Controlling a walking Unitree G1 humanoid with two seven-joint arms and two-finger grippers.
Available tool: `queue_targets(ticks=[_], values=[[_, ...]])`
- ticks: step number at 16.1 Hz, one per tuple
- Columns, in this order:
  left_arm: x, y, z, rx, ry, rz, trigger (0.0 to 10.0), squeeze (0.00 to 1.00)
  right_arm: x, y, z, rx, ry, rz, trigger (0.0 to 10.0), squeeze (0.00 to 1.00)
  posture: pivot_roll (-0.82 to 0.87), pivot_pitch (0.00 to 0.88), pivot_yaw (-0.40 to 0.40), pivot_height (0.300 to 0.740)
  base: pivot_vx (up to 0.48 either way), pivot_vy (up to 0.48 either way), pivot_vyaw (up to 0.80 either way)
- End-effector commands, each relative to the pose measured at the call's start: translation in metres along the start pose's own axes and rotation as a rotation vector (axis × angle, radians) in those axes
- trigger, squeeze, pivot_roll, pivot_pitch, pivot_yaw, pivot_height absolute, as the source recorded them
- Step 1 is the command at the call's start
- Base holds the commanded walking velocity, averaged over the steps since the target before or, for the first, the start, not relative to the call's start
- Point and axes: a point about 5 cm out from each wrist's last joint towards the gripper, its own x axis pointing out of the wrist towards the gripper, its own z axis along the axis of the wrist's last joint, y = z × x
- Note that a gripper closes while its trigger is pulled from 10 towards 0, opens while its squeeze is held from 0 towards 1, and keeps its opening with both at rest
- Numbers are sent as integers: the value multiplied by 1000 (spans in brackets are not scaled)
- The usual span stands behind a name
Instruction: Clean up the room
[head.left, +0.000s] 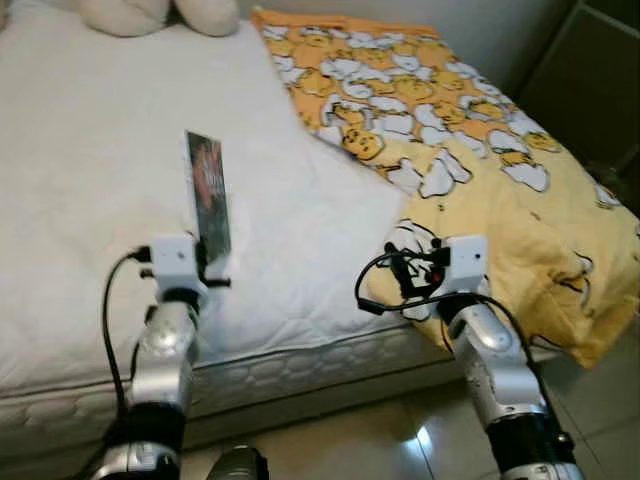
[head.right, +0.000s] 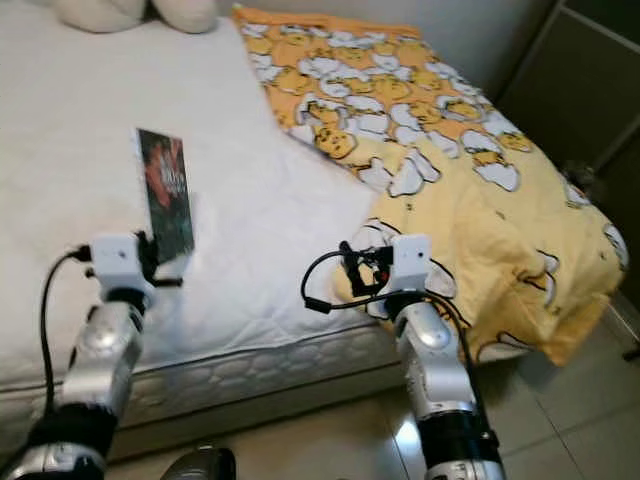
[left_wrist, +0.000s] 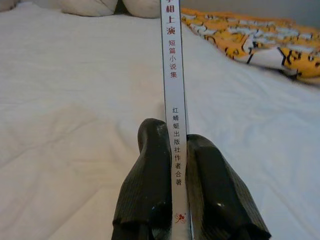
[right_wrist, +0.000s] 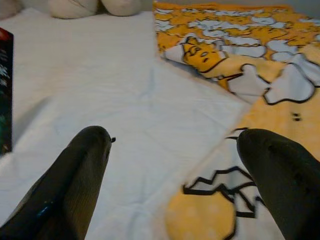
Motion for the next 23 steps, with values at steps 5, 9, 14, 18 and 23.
queue_targets(ticks=[5, 9, 14, 18, 23], values=[[9, -24, 23, 31, -48, -58, 0, 0, -1, -9, -2, 34, -25, -50, 10000, 31, 13, 0, -59, 740, 0, 288, 504], [10, -37, 24, 7, -23, -72, 0, 0, -6, -11, -5, 41, -29, -48, 10000, 118, 5, 0, -52, 740, 0, 466, 494], [9, -45, 23, 0, -12, -85, 0, 0, -5, -12, -6, 36, -17, -12, 10000, 212, 5, 0, -69, 740, 274, 305, 483], [17, -47, 27, 13, -8, -81, 0, 0, -4, -18, -5, 21, -1, -26, 10000, 306, 9, 0, -77, 740, 0, 0, 464], [27, -43, 33, 48, -18, -69, 7804, 0, -1, -18, -12, 49, 1, -81, 10000, 137, 23, 0, -52, 740, 0, 0, 174]])
